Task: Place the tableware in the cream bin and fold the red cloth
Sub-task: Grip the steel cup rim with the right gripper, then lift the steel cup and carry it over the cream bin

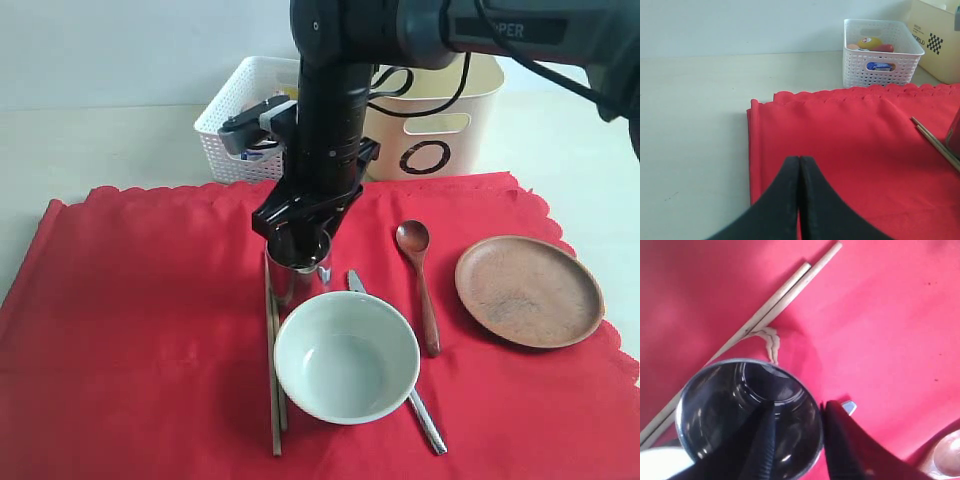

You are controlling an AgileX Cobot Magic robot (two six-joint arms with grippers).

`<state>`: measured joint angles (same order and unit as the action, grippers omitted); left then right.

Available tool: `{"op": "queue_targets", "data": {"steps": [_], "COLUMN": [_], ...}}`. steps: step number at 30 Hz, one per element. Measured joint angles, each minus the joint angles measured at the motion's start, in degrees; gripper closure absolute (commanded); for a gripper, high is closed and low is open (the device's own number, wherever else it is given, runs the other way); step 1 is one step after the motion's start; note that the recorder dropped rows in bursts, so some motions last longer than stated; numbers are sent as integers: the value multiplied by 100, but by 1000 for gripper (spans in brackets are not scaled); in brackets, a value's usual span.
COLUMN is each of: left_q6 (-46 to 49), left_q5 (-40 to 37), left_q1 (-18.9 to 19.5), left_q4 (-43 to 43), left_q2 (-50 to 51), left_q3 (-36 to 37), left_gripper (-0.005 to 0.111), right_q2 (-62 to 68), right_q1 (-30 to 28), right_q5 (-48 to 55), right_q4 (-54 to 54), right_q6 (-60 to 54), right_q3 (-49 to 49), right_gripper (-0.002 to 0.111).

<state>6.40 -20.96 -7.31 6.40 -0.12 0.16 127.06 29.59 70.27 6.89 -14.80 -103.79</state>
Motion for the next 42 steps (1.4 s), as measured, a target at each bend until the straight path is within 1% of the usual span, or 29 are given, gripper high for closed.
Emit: {"op": "queue_targets", "data": {"steps": [6,8,12,33,42], "left_q6": [0,0,0,0,0], "left_q5": [0,0,0,0,0], "left_q1": [0,0,0,0,0], "left_q4": [0,0,0,0,0], "left_q2": [0,0,0,0,0], "left_q3": [0,0,0,0,0], "left_gripper": [107,107,107,107,107], "right_q2": [0,0,0,-111,-701], "right_q1": [0,0,0,-40,-528], "right_q5": [0,0,0,0,0], "right_q4": [0,0,0,-21,-21], "right_q6": [0,0,0,-9,-44], "right_q3": [0,0,0,0,0], "right_gripper": [88,94,108,108,108]}}
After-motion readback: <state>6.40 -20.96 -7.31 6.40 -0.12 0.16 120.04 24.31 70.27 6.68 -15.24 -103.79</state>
